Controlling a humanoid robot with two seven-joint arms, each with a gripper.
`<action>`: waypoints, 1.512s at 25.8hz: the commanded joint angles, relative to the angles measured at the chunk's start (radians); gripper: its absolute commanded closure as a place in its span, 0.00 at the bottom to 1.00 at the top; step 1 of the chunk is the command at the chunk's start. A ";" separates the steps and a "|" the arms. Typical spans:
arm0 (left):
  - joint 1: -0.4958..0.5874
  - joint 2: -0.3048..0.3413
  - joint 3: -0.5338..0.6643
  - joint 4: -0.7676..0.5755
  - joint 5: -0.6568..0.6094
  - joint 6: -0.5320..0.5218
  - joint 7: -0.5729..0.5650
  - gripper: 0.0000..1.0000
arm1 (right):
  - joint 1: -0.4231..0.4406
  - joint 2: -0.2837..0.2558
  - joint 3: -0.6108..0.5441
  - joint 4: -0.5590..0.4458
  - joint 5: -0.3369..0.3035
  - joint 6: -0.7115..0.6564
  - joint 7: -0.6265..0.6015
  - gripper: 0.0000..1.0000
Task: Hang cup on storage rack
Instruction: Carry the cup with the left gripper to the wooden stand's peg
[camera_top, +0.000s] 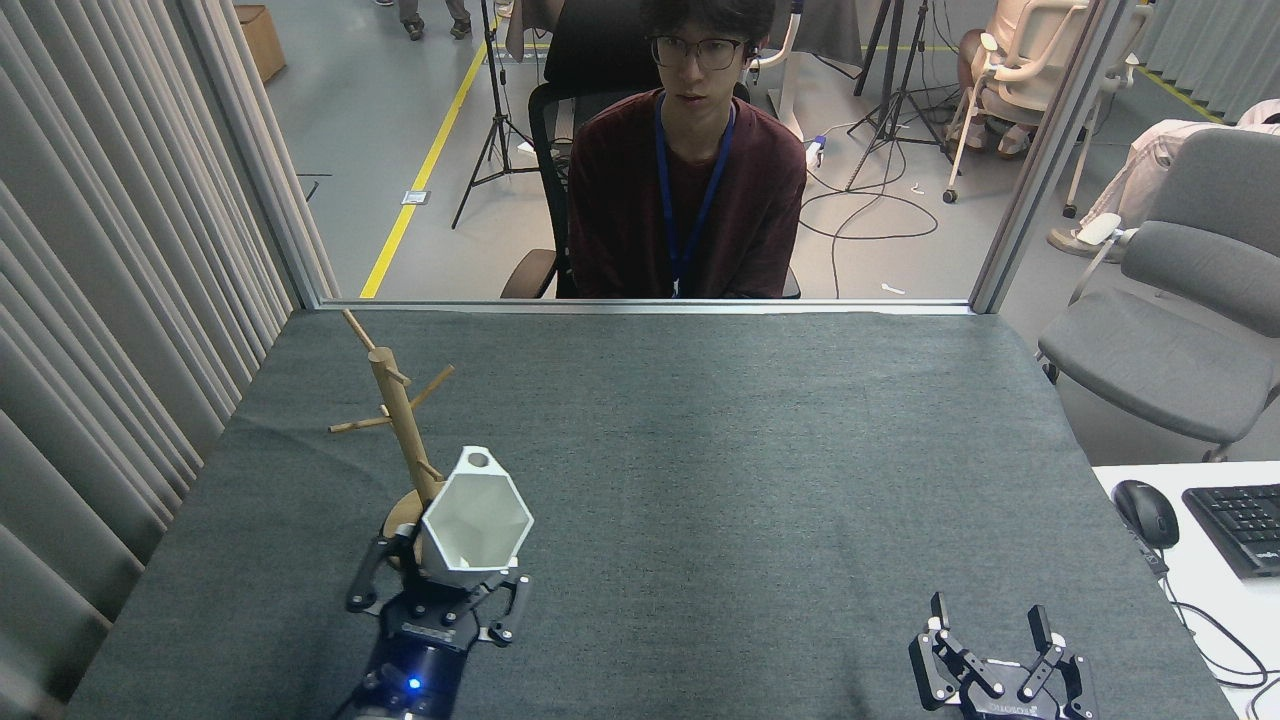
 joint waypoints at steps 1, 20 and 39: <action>-0.045 -0.002 0.159 0.073 -0.199 0.082 0.001 0.54 | -0.004 -0.011 -0.001 0.001 0.005 -0.001 -0.001 0.02; -0.255 -0.005 0.311 0.363 -0.270 0.138 0.011 0.56 | -0.027 -0.029 -0.001 0.001 0.003 -0.001 0.000 0.01; -0.309 -0.039 0.271 0.483 -0.286 0.156 0.063 0.01 | -0.066 -0.029 0.001 0.030 -0.001 -0.002 0.000 0.02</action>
